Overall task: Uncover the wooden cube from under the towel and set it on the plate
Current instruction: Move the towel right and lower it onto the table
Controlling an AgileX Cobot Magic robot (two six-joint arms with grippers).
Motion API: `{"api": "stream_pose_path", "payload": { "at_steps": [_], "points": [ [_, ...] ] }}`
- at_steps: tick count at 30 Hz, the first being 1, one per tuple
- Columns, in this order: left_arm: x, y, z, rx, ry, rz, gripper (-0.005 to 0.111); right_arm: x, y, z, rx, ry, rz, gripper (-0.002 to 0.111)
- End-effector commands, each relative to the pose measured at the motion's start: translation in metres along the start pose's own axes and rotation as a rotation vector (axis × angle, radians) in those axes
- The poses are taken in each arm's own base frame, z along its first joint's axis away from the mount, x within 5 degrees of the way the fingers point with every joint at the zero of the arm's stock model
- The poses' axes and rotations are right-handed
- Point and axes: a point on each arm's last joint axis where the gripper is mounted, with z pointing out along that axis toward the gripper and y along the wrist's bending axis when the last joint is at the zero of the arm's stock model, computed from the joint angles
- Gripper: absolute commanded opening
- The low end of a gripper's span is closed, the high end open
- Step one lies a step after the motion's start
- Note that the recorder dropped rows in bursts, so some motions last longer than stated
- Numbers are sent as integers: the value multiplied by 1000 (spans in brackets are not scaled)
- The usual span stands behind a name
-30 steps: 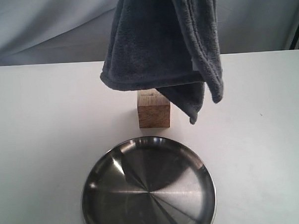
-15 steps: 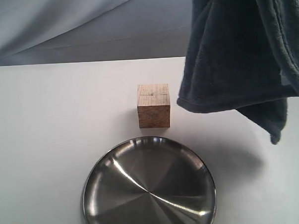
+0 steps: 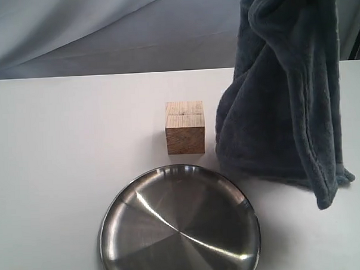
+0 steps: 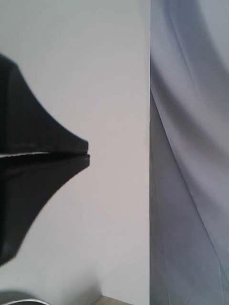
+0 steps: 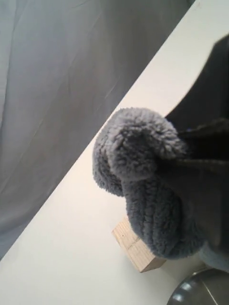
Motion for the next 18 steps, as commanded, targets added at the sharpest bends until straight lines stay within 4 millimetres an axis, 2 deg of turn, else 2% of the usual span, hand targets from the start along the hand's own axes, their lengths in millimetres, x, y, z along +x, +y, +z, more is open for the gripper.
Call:
{"api": "stream_pose_path", "payload": {
  "at_steps": [1, 8, 11, 16, 18],
  "points": [
    [-1, 0, 0, 5, -14, 0, 0, 21, 1, 14, 45, -3, 21, 0],
    [-1, 0, 0, 5, -14, 0, 0, 56, 4, 54, 43, 97, 12, 0],
    [-1, 0, 0, 5, -14, 0, 0, 74, 2, 87, 48, 168, 31, 0],
    [-1, 0, 0, 5, -14, 0, 0, 97, 2, 124, 52, 235, 95, 0],
    [-1, 0, 0, 5, -14, 0, 0, 121, 9, 147, 2, 346, 128, 0]
  ]
}}
